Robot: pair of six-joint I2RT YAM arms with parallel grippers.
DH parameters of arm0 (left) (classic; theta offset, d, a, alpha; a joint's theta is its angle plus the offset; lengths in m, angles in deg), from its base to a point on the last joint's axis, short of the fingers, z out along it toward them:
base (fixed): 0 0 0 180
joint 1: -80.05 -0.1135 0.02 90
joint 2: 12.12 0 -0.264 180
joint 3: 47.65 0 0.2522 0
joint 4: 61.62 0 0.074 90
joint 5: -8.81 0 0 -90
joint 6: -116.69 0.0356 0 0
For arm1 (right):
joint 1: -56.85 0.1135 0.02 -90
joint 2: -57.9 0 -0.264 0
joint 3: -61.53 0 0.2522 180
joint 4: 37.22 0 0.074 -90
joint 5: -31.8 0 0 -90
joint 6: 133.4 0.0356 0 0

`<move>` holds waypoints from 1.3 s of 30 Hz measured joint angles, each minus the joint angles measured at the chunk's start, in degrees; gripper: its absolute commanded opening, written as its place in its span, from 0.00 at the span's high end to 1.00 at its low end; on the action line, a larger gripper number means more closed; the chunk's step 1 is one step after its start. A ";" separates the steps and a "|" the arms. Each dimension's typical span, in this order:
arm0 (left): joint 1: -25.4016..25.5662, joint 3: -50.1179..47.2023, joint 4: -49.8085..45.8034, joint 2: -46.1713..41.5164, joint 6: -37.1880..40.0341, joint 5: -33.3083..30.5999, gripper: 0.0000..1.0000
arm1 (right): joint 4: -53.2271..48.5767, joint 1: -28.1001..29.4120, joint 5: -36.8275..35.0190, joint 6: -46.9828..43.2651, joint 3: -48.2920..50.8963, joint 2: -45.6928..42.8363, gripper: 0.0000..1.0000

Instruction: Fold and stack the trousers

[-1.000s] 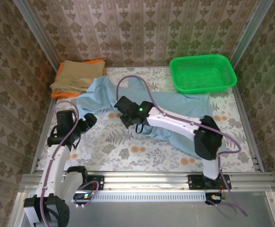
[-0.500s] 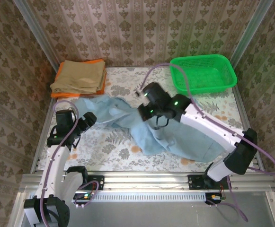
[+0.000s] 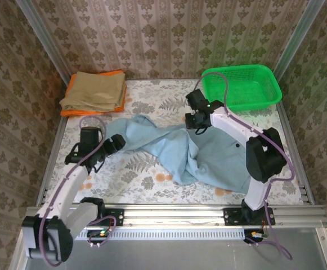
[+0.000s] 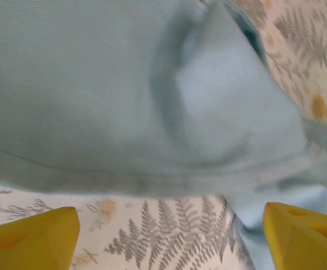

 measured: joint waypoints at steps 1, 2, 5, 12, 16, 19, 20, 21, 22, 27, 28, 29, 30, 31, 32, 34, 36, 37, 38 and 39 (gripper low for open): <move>3.04 -0.35 -0.31 -1.57 -0.48 -1.42 0.25 | -0.11 1.57 -0.81 0.00 -0.02 -1.51 0.68; 6.97 -1.09 -0.59 -3.82 -1.29 -3.04 0.27 | -0.22 3.72 -1.86 0.00 -0.02 -3.65 0.68; 17.07 -4.42 -1.60 -8.20 -3.34 -7.15 0.33 | 0.04 9.01 -3.08 0.46 0.26 -9.35 0.68; 24.39 -9.86 2.58 4.02 -2.14 -14.38 0.47 | 2.91 11.21 -2.99 3.13 7.80 -15.39 0.69; 24.50 -9.03 11.17 16.26 1.95 -17.40 0.52 | 3.76 11.06 -2.62 4.55 13.09 -15.32 0.68; 24.48 -6.95 14.64 22.40 4.96 -20.15 0.48 | 5.03 11.06 -1.86 5.40 15.96 -15.45 0.68; 24.46 -6.38 15.37 23.58 5.99 -20.74 0.46 | 5.57 11.06 -1.73 5.62 16.94 -15.72 0.69; 24.15 -6.10 16.39 24.55 6.82 -20.94 0.44 | 6.01 11.06 -1.70 5.79 17.90 -16.11 0.69; 23.76 -6.01 17.44 25.11 7.23 -20.90 0.43 | 6.12 11.06 -1.66 5.86 18.58 -16.48 0.69; 20.79 -4.07 18.23 28.52 9.22 -18.23 0.43 | 6.49 11.02 -1.55 6.45 21.38 -19.43 0.69; 20.46 -3.67 17.90 28.87 9.55 -17.75 0.43 | 6.47 11.02 -1.55 6.58 21.62 -19.76 0.68; 20.17 -3.32 17.66 29.18 9.97 -17.33 0.43 | 6.49 11.02 -1.55 6.69 21.79 -19.98 0.69; 19.98 -3.02 17.40 29.49 10.36 -17.11 0.43 | 6.51 11.02 -1.55 6.71 21.88 -20.02 0.69; 19.93 -2.73 17.05 29.68 10.78 -17.05 0.44 | 6.51 11.02 -1.55 6.75 21.92 -20.02 0.69; 19.80 -2.49 16.92 29.90 11.39 -16.98 0.45 | 6.58 11.02 -1.55 6.84 22.05 -20.06 0.69; 19.02 -2.08 16.59 30.14 12.24 -15.93 0.48 | 6.78 11.02 -1.55 6.86 22.32 -20.28 0.69; 17.33 -1.60 16.24 30.47 12.83 -13.90 0.52 | 6.80 11.02 -1.55 6.86 22.36 -20.50 0.69; 16.52 -1.51 16.15 30.51 13.05 -12.90 0.52 | 6.82 10.99 -1.55 6.86 22.36 -20.59 0.69; 15.56 -1.46 16.15 30.49 13.33 -11.54 0.52 | 6.84 10.91 -1.55 6.86 22.36 -20.63 0.69; 15.04 -1.49 16.15 30.16 13.62 -10.54 0.51 | 6.84 10.91 -1.55 6.86 22.36 -20.63 0.69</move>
